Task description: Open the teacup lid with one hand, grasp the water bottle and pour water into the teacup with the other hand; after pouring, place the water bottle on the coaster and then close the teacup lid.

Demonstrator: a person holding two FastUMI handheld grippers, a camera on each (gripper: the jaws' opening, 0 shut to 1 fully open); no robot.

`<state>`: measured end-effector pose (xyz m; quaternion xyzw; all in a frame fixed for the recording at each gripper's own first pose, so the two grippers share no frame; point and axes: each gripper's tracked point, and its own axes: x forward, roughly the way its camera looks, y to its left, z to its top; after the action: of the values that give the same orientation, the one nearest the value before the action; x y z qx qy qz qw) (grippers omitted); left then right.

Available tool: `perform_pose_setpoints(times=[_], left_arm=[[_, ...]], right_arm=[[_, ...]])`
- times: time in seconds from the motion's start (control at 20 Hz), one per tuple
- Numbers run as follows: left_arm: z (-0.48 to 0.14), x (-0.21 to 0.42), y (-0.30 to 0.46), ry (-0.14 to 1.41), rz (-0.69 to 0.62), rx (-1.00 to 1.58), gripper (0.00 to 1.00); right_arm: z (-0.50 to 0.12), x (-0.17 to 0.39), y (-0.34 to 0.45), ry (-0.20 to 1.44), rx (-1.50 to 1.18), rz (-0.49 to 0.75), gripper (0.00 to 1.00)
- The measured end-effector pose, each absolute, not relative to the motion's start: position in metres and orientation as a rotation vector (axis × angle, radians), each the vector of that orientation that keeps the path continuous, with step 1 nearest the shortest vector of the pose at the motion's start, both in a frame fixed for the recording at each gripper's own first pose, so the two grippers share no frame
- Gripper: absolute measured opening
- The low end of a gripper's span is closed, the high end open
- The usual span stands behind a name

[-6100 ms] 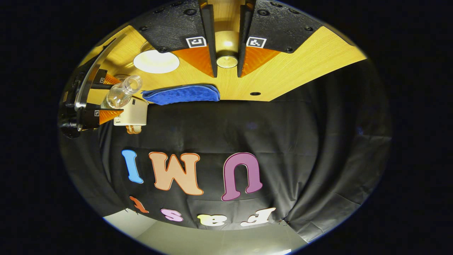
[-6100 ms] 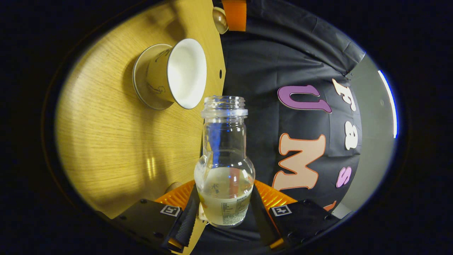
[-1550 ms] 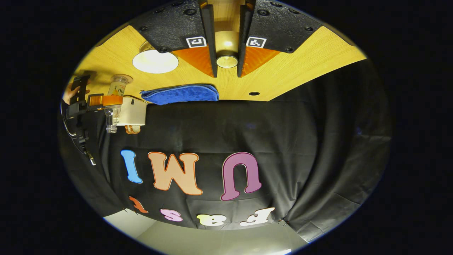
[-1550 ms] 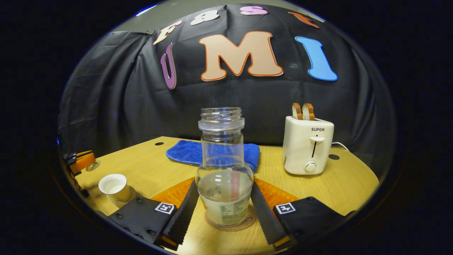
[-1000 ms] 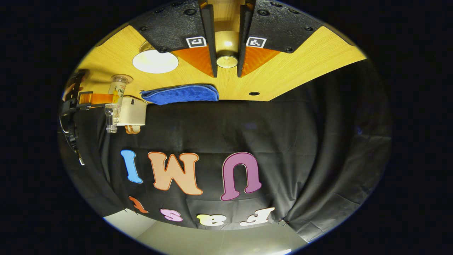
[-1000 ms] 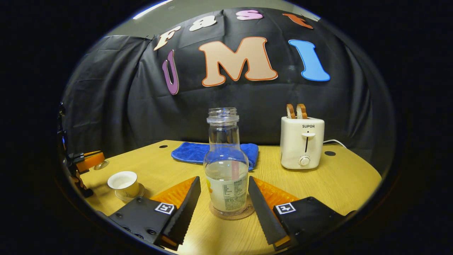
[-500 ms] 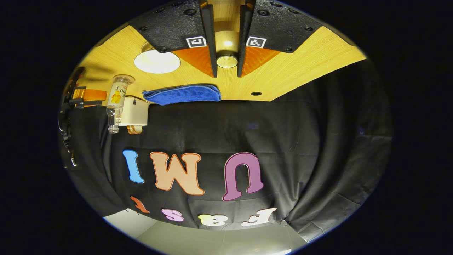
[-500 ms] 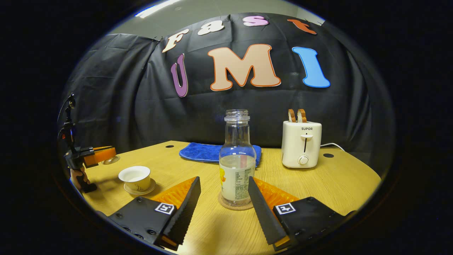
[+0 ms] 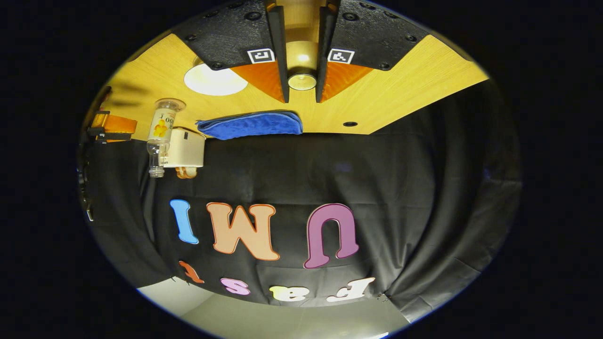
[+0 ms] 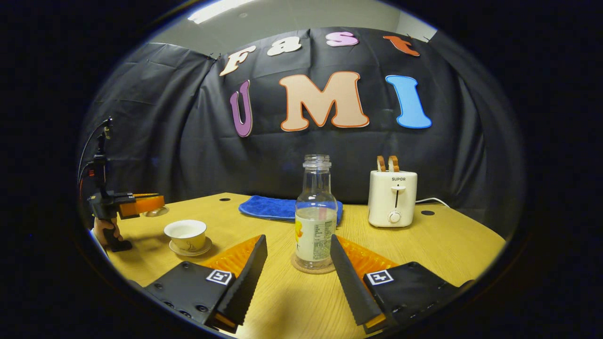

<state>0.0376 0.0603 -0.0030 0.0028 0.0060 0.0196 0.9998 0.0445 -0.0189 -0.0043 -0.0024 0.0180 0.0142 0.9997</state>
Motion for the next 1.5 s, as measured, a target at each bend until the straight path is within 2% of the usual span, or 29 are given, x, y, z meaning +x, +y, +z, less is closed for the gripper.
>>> perform_pose_setpoints(times=[0.1,0.15,0.3,0.55,0.7,0.9,0.95,1.25,1.3,1.5], left_arm=[[-0.003,0.043,0.051,0.011,-0.001,0.005,0.26],[-0.003,0.047,0.046,0.012,-0.024,0.005,0.26],[-0.003,0.055,0.026,0.011,-0.104,0.004,0.26],[-0.004,0.063,-0.010,0.013,-0.243,0.001,0.26],[-0.007,0.063,-0.026,0.026,-0.302,0.005,0.26],[-0.010,0.062,-0.044,0.053,-0.370,0.023,0.26],[-0.011,0.062,-0.048,0.062,-0.385,0.030,0.26],[-0.022,0.065,-0.058,0.131,-0.436,0.074,0.27],[-0.024,0.064,-0.058,0.141,-0.441,0.080,0.27],[-0.022,0.063,-0.054,0.134,-0.426,0.075,0.29]], right_arm=[[0.002,0.038,-0.023,0.000,-0.009,0.013,0.89],[0.000,0.035,-0.023,0.003,-0.009,0.013,0.84],[0.001,0.029,-0.028,0.000,-0.009,-0.001,0.87],[0.001,0.024,-0.035,0.001,-0.008,-0.036,0.84],[0.004,0.020,-0.038,0.000,-0.007,-0.061,0.87],[0.002,0.016,-0.042,-0.002,-0.008,-0.079,0.84],[0.002,0.015,-0.044,-0.004,-0.009,-0.085,0.87],[0.001,0.013,-0.044,-0.004,-0.008,-0.090,0.84],[0.001,0.014,-0.044,-0.004,-0.008,-0.090,0.87],[0.001,0.014,-0.044,-0.004,-0.008,-0.090,0.84]])
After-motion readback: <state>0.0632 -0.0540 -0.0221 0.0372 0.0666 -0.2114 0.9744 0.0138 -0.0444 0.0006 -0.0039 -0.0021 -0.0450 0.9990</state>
